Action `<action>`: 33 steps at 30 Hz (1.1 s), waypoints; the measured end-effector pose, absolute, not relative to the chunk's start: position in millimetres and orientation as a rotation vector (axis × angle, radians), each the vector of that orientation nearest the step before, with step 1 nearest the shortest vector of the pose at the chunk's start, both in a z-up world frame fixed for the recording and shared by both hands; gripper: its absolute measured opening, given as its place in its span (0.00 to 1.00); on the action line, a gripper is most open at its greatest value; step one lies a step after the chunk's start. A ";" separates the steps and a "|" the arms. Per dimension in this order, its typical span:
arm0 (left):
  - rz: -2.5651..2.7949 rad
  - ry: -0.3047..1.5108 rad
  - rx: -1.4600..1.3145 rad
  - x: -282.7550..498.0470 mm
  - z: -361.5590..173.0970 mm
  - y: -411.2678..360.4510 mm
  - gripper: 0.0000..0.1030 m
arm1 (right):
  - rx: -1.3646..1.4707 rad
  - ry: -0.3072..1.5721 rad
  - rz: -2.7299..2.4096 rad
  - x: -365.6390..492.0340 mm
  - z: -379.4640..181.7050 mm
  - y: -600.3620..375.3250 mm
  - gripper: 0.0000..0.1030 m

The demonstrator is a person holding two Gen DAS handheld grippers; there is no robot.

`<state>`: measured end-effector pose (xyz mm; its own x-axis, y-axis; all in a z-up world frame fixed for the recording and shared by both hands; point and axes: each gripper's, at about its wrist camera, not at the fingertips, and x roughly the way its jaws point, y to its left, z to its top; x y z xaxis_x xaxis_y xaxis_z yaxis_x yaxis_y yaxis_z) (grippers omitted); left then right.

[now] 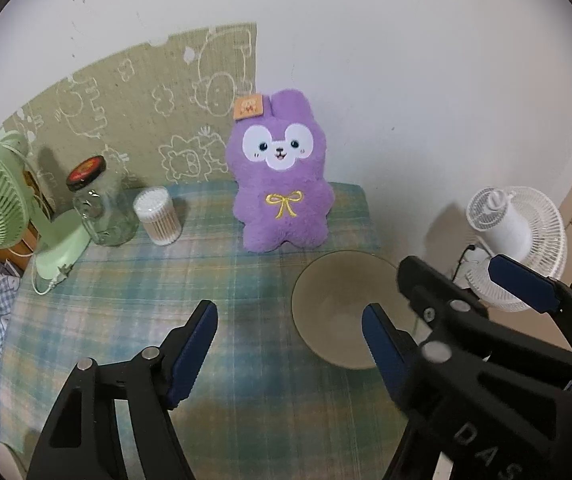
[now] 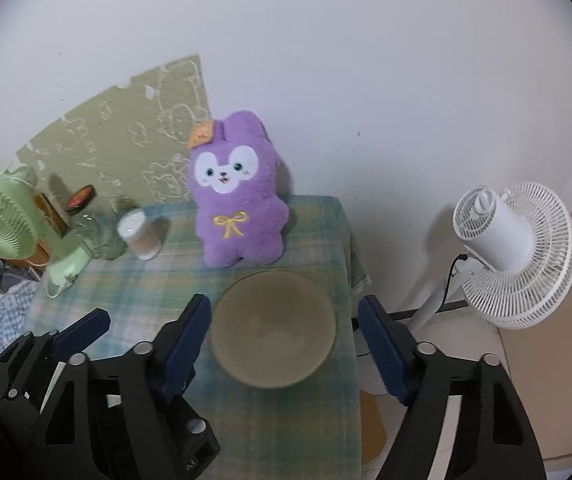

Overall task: Organize plates and bowls
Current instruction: 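Move both tools to the grey-green bowl beside the purple plush toy, then grip the rim of the grey-green bowl with both tools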

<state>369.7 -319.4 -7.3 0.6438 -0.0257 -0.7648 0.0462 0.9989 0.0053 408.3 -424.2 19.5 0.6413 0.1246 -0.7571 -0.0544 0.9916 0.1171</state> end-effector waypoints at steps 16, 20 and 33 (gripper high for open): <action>-0.039 0.919 0.094 429.1 -73.6 -337.4 0.51 | 0.076 0.939 0.041 461.6 -52.2 -438.4 0.71; -0.030 0.945 0.088 435.8 -84.7 -334.0 0.41 | 0.084 0.965 0.044 468.1 -63.2 -436.9 0.60; -0.038 0.989 0.096 444.3 -101.6 -335.5 0.17 | 0.101 1.028 0.038 473.5 -82.4 -436.5 0.25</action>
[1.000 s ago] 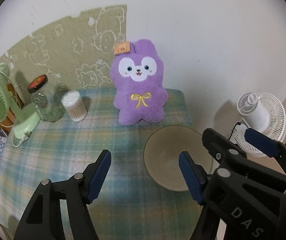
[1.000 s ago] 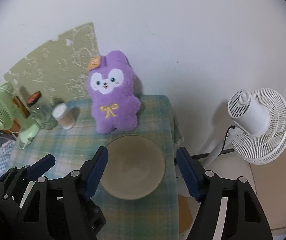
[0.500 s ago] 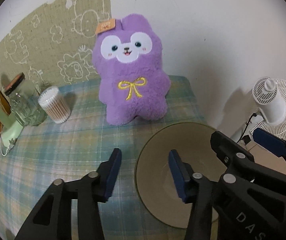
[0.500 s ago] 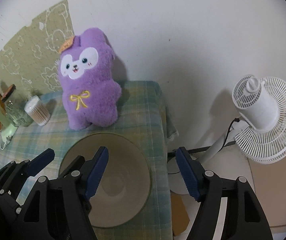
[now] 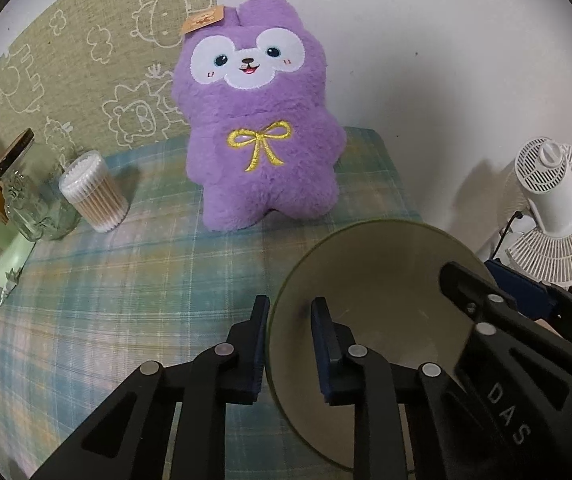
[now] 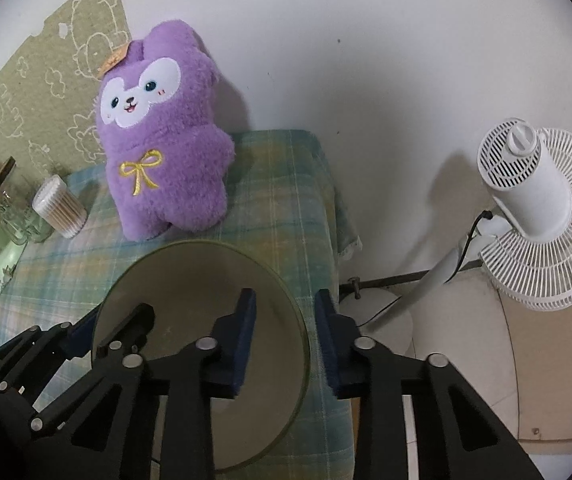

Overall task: Organize plates and bowls
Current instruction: 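Grip the rim of the grey-green bowl with both tools, then lift the grey-green bowl with both tools and carry it to the plate stack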

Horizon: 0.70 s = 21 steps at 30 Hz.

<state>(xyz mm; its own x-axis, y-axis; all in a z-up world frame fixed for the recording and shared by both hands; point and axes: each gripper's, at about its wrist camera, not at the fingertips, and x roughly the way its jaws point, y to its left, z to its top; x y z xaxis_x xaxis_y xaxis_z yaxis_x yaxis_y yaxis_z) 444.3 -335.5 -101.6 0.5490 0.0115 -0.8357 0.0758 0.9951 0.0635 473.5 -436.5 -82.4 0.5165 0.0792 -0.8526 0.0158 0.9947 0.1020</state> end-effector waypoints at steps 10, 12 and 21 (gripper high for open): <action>-0.056 0.996 0.118 445.6 -101.8 -334.5 0.17 | 0.072 1.038 -0.008 472.4 -82.1 -430.3 0.23; -0.050 1.004 0.112 445.6 -101.8 -334.1 0.17 | 0.075 1.042 -0.009 471.2 -81.4 -430.1 0.23; -0.037 1.020 0.119 433.2 -95.0 -332.5 0.17 | 0.098 1.060 -0.005 456.2 -72.6 -425.9 0.23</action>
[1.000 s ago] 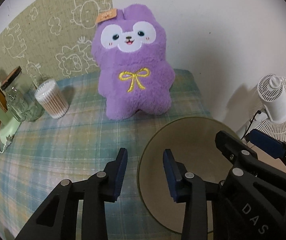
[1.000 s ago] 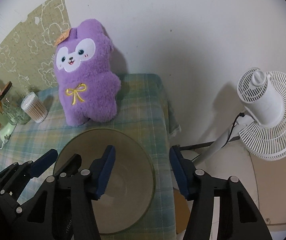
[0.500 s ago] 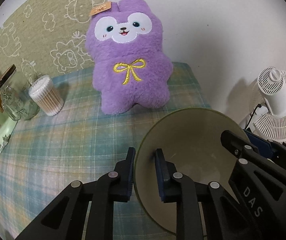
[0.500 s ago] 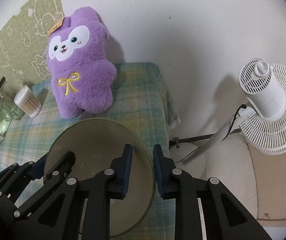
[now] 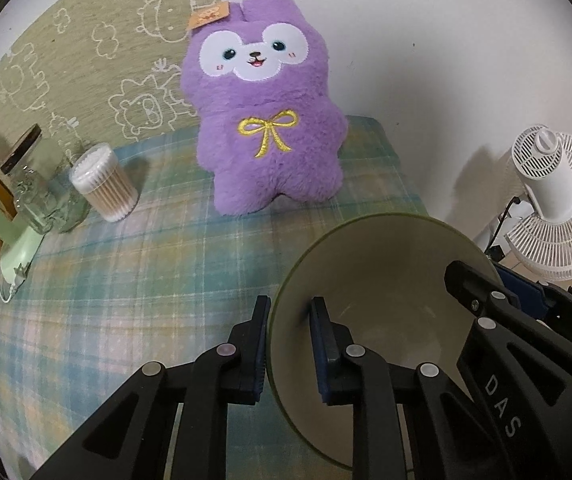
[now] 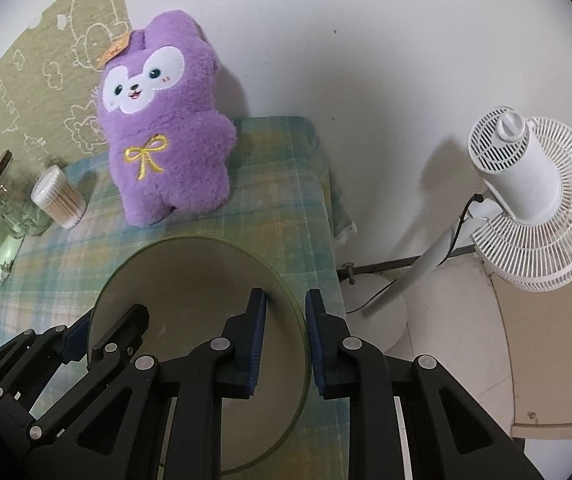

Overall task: Organize plates and bowls
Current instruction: 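Lift the grey-green bowl with both tools and carry it to the plate stack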

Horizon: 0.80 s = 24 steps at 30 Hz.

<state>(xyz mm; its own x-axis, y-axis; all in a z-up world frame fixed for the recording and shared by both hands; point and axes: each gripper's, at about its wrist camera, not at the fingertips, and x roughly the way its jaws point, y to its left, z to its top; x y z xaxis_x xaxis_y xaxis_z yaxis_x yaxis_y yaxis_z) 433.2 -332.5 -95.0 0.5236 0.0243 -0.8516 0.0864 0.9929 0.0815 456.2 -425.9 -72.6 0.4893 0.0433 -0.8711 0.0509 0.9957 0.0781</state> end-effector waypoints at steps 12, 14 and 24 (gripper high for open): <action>-0.040 0.985 0.092 401.1 -58.3 -320.1 0.17 | 0.086 1.021 -0.019 424.0 -28.3 -414.9 0.23; -0.041 0.977 0.090 395.5 -50.0 -317.5 0.17 | 0.083 1.013 -0.017 418.8 -19.5 -412.5 0.23; -0.033 0.918 0.082 362.1 -7.6 -304.2 0.17 | 0.082 0.956 -0.006 384.6 24.4 -397.6 0.23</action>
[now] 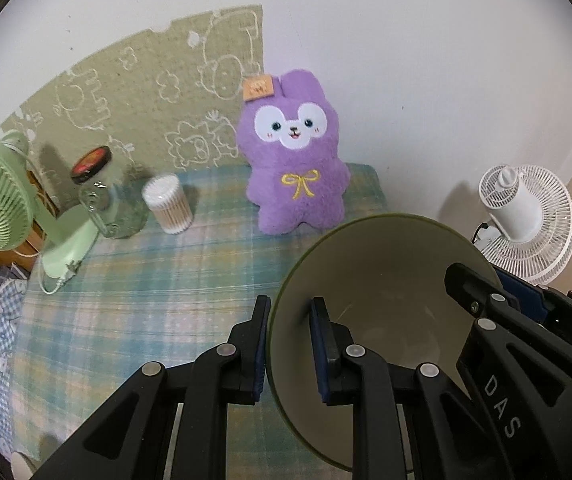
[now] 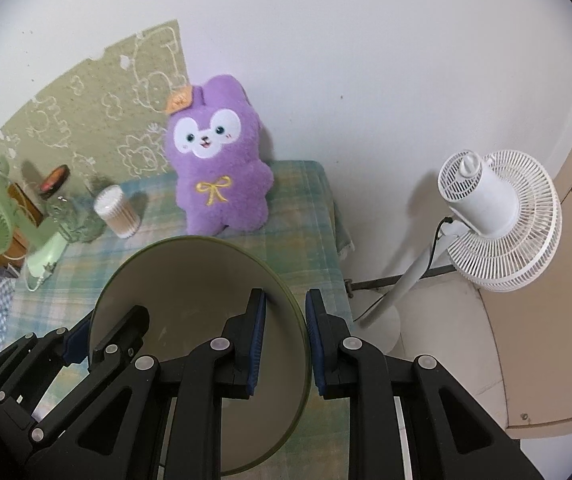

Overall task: Organize plates and bowls
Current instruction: 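Lift the grey-green bowl with both tools and carry it to the plate stack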

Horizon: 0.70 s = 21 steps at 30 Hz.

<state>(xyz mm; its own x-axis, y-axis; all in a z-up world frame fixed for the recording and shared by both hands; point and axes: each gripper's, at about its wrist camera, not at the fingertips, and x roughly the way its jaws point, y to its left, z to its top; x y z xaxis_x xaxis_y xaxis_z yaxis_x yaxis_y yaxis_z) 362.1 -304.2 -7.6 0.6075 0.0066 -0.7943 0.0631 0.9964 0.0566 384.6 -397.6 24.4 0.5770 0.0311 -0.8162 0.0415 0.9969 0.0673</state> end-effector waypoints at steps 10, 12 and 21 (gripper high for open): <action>-0.054 0.888 0.059 320.1 18.9 -283.0 0.17 | 0.075 0.924 -0.022 337.2 53.9 -375.5 0.23; -0.059 0.879 0.063 311.0 23.1 -278.0 0.17 | 0.080 0.917 -0.028 325.8 58.9 -369.7 0.23; -0.103 0.859 0.080 274.4 39.1 -250.9 0.17 | 0.088 0.900 -0.071 281.5 76.1 -342.3 0.23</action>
<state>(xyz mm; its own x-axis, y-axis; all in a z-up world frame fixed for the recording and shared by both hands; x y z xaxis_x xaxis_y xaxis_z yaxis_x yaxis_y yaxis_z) 274.4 -250.9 39.1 0.6487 -0.0582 -0.7588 0.1226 0.9920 0.0288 281.5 -342.3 76.1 0.6198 -0.0250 -0.7844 0.0987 0.9940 0.0462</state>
